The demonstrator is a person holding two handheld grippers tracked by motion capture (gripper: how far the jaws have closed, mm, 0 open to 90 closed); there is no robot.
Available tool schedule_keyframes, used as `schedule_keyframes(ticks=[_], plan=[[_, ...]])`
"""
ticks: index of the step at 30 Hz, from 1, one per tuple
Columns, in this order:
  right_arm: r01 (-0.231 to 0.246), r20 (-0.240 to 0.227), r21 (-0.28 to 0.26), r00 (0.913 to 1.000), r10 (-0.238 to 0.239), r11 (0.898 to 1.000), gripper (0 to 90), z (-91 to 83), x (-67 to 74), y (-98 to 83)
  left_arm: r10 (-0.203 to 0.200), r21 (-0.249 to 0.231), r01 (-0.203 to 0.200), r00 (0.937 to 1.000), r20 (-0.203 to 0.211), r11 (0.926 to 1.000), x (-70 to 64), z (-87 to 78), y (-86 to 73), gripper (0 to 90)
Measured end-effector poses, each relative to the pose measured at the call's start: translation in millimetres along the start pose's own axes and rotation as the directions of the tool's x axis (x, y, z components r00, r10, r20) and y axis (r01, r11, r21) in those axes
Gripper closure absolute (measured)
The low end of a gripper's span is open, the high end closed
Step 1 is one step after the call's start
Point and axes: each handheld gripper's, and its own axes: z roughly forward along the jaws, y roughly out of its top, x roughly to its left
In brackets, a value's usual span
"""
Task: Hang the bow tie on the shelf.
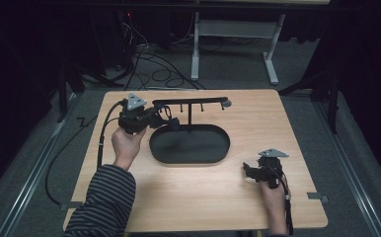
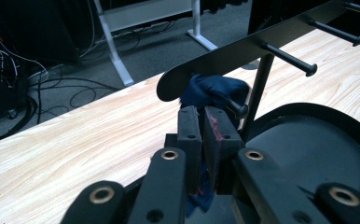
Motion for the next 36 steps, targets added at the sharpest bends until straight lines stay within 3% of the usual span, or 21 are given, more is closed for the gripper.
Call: schedule_keyframes(ticks=[19,28,32,36], plan=[[0.002,0.0,0.0,1.0,-0.002,1.0,21.0,0.0,0.0,0.0,-0.009,-0.018,0.009,0.9992,0.039,0.9998,0.8,-15.2,-4.1,67.1],[0.003,-0.001,0.0,1.0,-0.003,1.0,21.0,-0.1,0.0,-0.1,-0.03,-0.026,0.032,0.9986,0.044,0.9992,3.0,-25.0,-9.5,61.7],[0.004,-0.001,-0.001,1.0,-0.004,1.0,21.0,0.0,-0.1,-0.1,-0.059,-0.053,0.062,0.9965,0.06,0.9967,7.0,-36.2,-11.6,61.1],[0.005,-0.001,-0.001,1.0,-0.005,1.0,21.0,0.0,0.0,-0.1,-0.054,-0.057,0.057,0.9966,0.063,0.9967,6.5,-41.5,-12.3,60.4]])
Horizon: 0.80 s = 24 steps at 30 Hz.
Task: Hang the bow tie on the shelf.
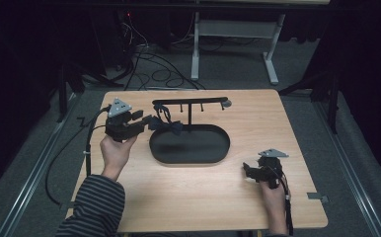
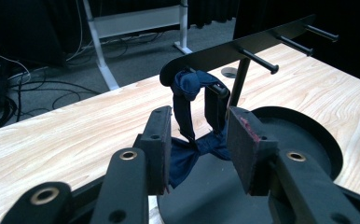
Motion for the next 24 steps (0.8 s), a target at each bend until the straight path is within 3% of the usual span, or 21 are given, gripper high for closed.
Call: schedule_keyframes(ticks=[24], plan=[[0.0,0.0,0.0,1.0,0.0,1.0,21.0,0.0,0.0,0.0,-0.03,-0.009,0.03,0.9994,0.018,0.9995,-5.0,-25.2,-16.0,57.2]])
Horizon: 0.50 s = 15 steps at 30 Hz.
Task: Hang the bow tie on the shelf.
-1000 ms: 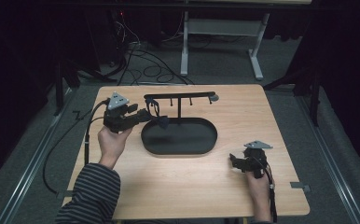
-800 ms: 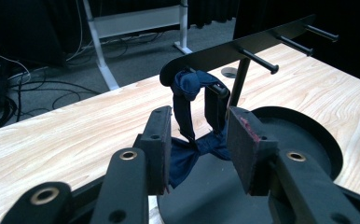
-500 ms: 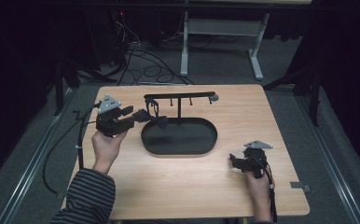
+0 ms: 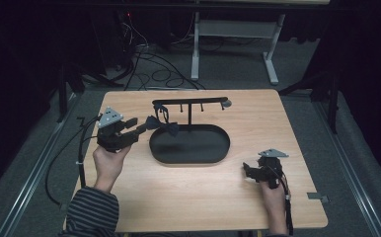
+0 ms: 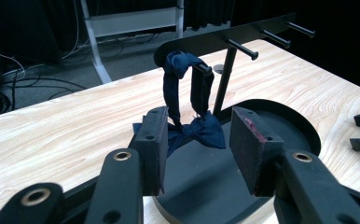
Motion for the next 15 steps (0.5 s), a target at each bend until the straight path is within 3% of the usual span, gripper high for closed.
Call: schedule_keyframes(ticks=[15], plan=[[0.001,0.0,0.0,1.0,-0.001,1.0,21.0,0.0,0.0,0.0,-0.017,0.009,0.017,0.9998,0.01,0.9998,-3.5,-7.3,-11.0,56.4]])
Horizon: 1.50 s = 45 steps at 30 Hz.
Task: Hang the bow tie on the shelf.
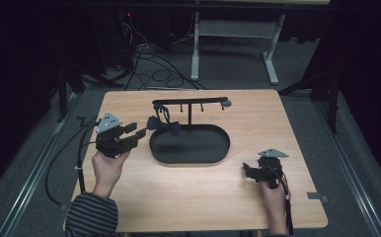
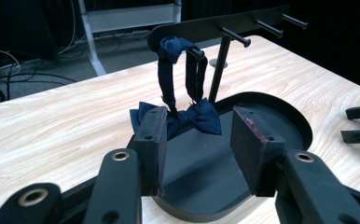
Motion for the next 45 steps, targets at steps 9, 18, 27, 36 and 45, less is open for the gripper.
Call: schedule_keyframes(ticks=[9,18,27,36,45], plan=[[0.0,0.0,0.0,1.0,0.0,1.0,20.9,0.0,0.0,0.0,-0.01,0.001,0.01,0.9999,0.006,1.0,-3.0,-4.9,-6.1,55.8],[-0.001,0.0,0.0,1.0,0.001,1.0,20.9,0.0,0.2,0.0,-0.025,0.006,0.025,0.9996,0.012,0.9997,-5.7,-10.9,-12.8,56.9],[-0.001,0.0,0.0,1.0,0.001,1.0,20.9,0.0,0.2,0.0,-0.052,0.005,0.052,0.9985,0.016,0.9986,-6.6,-16.8,-21.7,55.9],[-0.002,0.0,0.001,1.0,0.002,1.0,20.9,0.0,0.2,0.0,-0.072,0.001,0.072,0.9973,0.011,0.9974,-7.6,-25.8,-27.9,55.0],[-0.002,0.0,0.001,1.0,0.002,1.0,20.9,-0.1,0.2,0.0,-0.088,-0.005,0.088,0.9959,0.021,0.9961,-10.4,-31.0,-36.5,53.8]])
